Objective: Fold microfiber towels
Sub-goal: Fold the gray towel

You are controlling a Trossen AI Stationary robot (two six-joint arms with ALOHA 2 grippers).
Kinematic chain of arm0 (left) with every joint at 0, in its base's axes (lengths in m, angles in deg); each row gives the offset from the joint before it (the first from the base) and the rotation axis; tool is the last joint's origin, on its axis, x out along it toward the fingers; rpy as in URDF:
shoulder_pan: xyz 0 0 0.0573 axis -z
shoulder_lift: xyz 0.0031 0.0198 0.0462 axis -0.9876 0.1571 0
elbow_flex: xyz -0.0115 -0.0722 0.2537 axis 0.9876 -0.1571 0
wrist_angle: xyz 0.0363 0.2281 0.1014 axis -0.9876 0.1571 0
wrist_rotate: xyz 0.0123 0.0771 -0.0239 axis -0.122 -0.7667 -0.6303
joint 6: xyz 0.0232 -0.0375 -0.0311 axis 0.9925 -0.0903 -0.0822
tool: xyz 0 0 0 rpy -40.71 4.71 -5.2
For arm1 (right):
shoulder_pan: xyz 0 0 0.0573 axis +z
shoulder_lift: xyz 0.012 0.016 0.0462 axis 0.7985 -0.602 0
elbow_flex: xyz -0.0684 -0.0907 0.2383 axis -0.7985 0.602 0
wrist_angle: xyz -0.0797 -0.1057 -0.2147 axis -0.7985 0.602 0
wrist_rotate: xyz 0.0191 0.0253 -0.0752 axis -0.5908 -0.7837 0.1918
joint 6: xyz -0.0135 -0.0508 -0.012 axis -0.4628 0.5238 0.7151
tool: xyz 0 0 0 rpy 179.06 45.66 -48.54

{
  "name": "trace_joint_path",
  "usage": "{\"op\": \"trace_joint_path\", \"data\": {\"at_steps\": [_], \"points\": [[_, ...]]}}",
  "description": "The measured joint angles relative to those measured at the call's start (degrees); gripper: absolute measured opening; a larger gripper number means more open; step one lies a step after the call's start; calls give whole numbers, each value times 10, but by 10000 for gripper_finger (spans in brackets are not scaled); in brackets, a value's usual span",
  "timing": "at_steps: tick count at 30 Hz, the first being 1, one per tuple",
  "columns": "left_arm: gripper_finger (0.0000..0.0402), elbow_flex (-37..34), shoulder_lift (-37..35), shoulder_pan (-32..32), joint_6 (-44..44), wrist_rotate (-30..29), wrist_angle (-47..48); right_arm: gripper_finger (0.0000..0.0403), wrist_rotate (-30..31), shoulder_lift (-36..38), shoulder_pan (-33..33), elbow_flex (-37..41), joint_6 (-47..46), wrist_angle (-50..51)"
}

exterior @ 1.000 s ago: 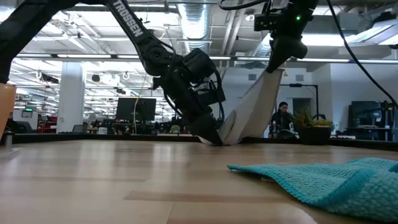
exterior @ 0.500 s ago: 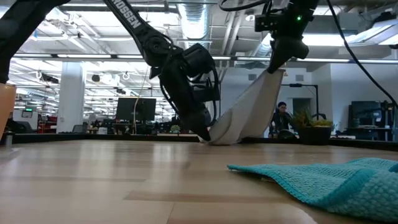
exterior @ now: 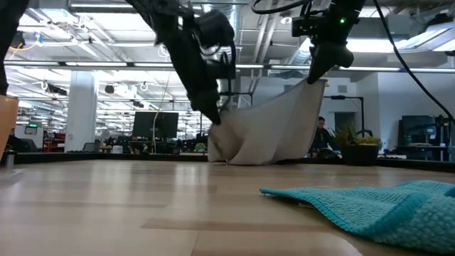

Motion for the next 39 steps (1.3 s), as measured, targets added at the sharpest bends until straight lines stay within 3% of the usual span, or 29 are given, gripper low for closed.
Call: {"op": "trace_joint_path", "data": {"at_steps": [6,16,22,33,39], "points": [[0,0,-72,19,8,-110,39,6,40,0,-4,0,-2,-4],[0,1,-159,2,41,-126,64,6,70,0,-20,0,11,-40],[0,4,-160,-31,100,-197,31,6,128,0,-49,0,61,-122],[0,173,-159,-52,178,-208,82,6,301,0,-74,0,188,-282],[0,235,-158,-51,182,-203,189,6,313,1,-73,-1,220,-298]]}}
